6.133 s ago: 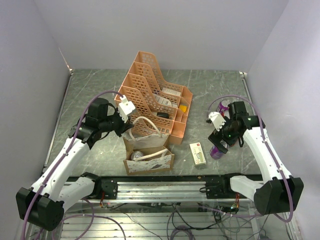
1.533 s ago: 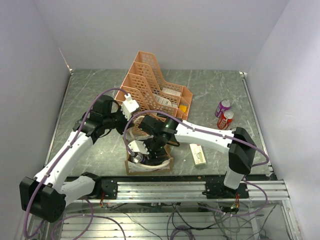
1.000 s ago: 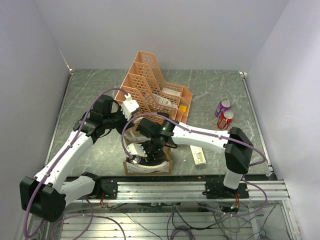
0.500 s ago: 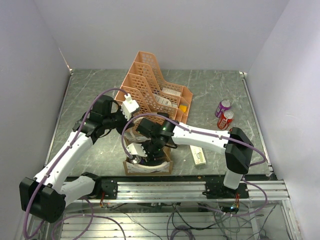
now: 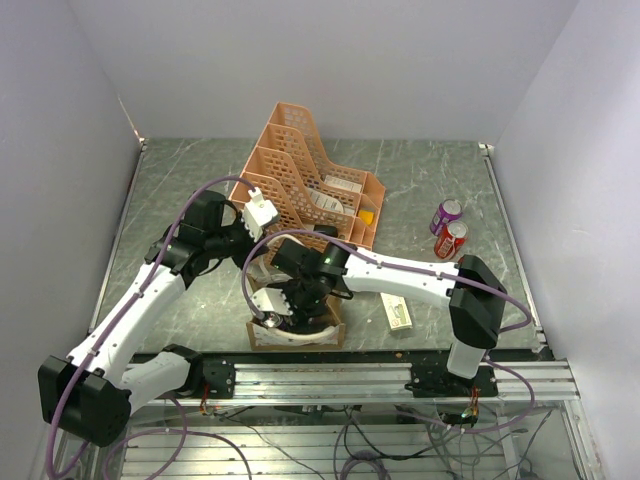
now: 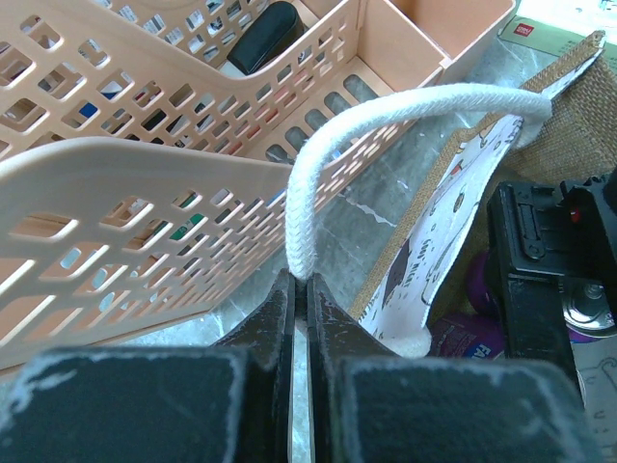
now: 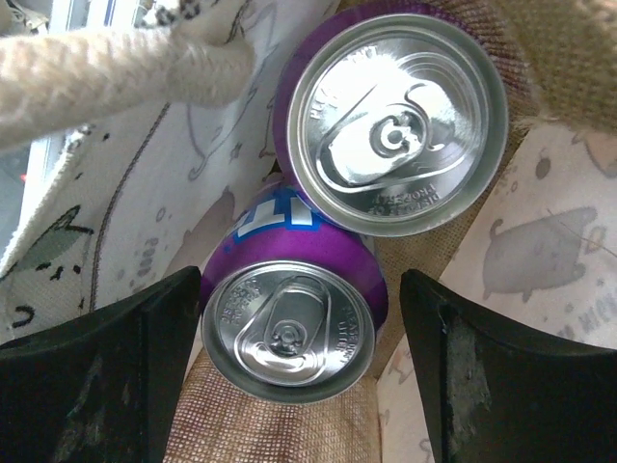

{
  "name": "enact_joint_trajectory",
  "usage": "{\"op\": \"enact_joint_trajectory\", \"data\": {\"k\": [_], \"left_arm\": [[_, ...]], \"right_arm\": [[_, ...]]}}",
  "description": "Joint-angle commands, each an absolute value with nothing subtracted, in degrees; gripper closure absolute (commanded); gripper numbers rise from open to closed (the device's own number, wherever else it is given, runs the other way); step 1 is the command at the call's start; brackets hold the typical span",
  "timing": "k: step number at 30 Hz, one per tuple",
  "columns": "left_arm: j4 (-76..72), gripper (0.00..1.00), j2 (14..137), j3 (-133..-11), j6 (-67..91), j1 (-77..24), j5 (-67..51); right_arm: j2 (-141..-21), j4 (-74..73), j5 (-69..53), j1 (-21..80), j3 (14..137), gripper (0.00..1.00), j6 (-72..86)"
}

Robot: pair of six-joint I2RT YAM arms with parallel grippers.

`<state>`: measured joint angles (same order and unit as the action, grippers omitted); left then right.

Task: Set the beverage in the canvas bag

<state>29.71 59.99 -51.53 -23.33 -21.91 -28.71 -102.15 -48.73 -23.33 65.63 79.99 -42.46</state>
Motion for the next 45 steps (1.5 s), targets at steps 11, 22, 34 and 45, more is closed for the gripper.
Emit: {"op": "enact_joint_trajectory", "data": {"k": [11,22,34,45], "left_arm": [[28.48,0.93,60.48,-51.85,-23.73,-22.28,-29.40],[28.73,0.93,59.96,-51.77,-24.16,-22.30,-29.39],[28.02,0.93,57.37,-49.49,-26.26,-22.32,-30.63],[27.54,0.93,56.38,-47.84,-27.00,-22.32,-30.27]], "right_arm": [[-95.20,-46.44,-20.57,65.92,79.82,0.13,-41.09],[-90.36,-44.43,-18.66,65.84,79.31,0.13,-39.55],[-87.25,-41.96,-18.10,63.05,79.00,0.15,-36.62],[-79.83,-42.29,-25.80,52.77,79.16,0.16,-35.42]]}}
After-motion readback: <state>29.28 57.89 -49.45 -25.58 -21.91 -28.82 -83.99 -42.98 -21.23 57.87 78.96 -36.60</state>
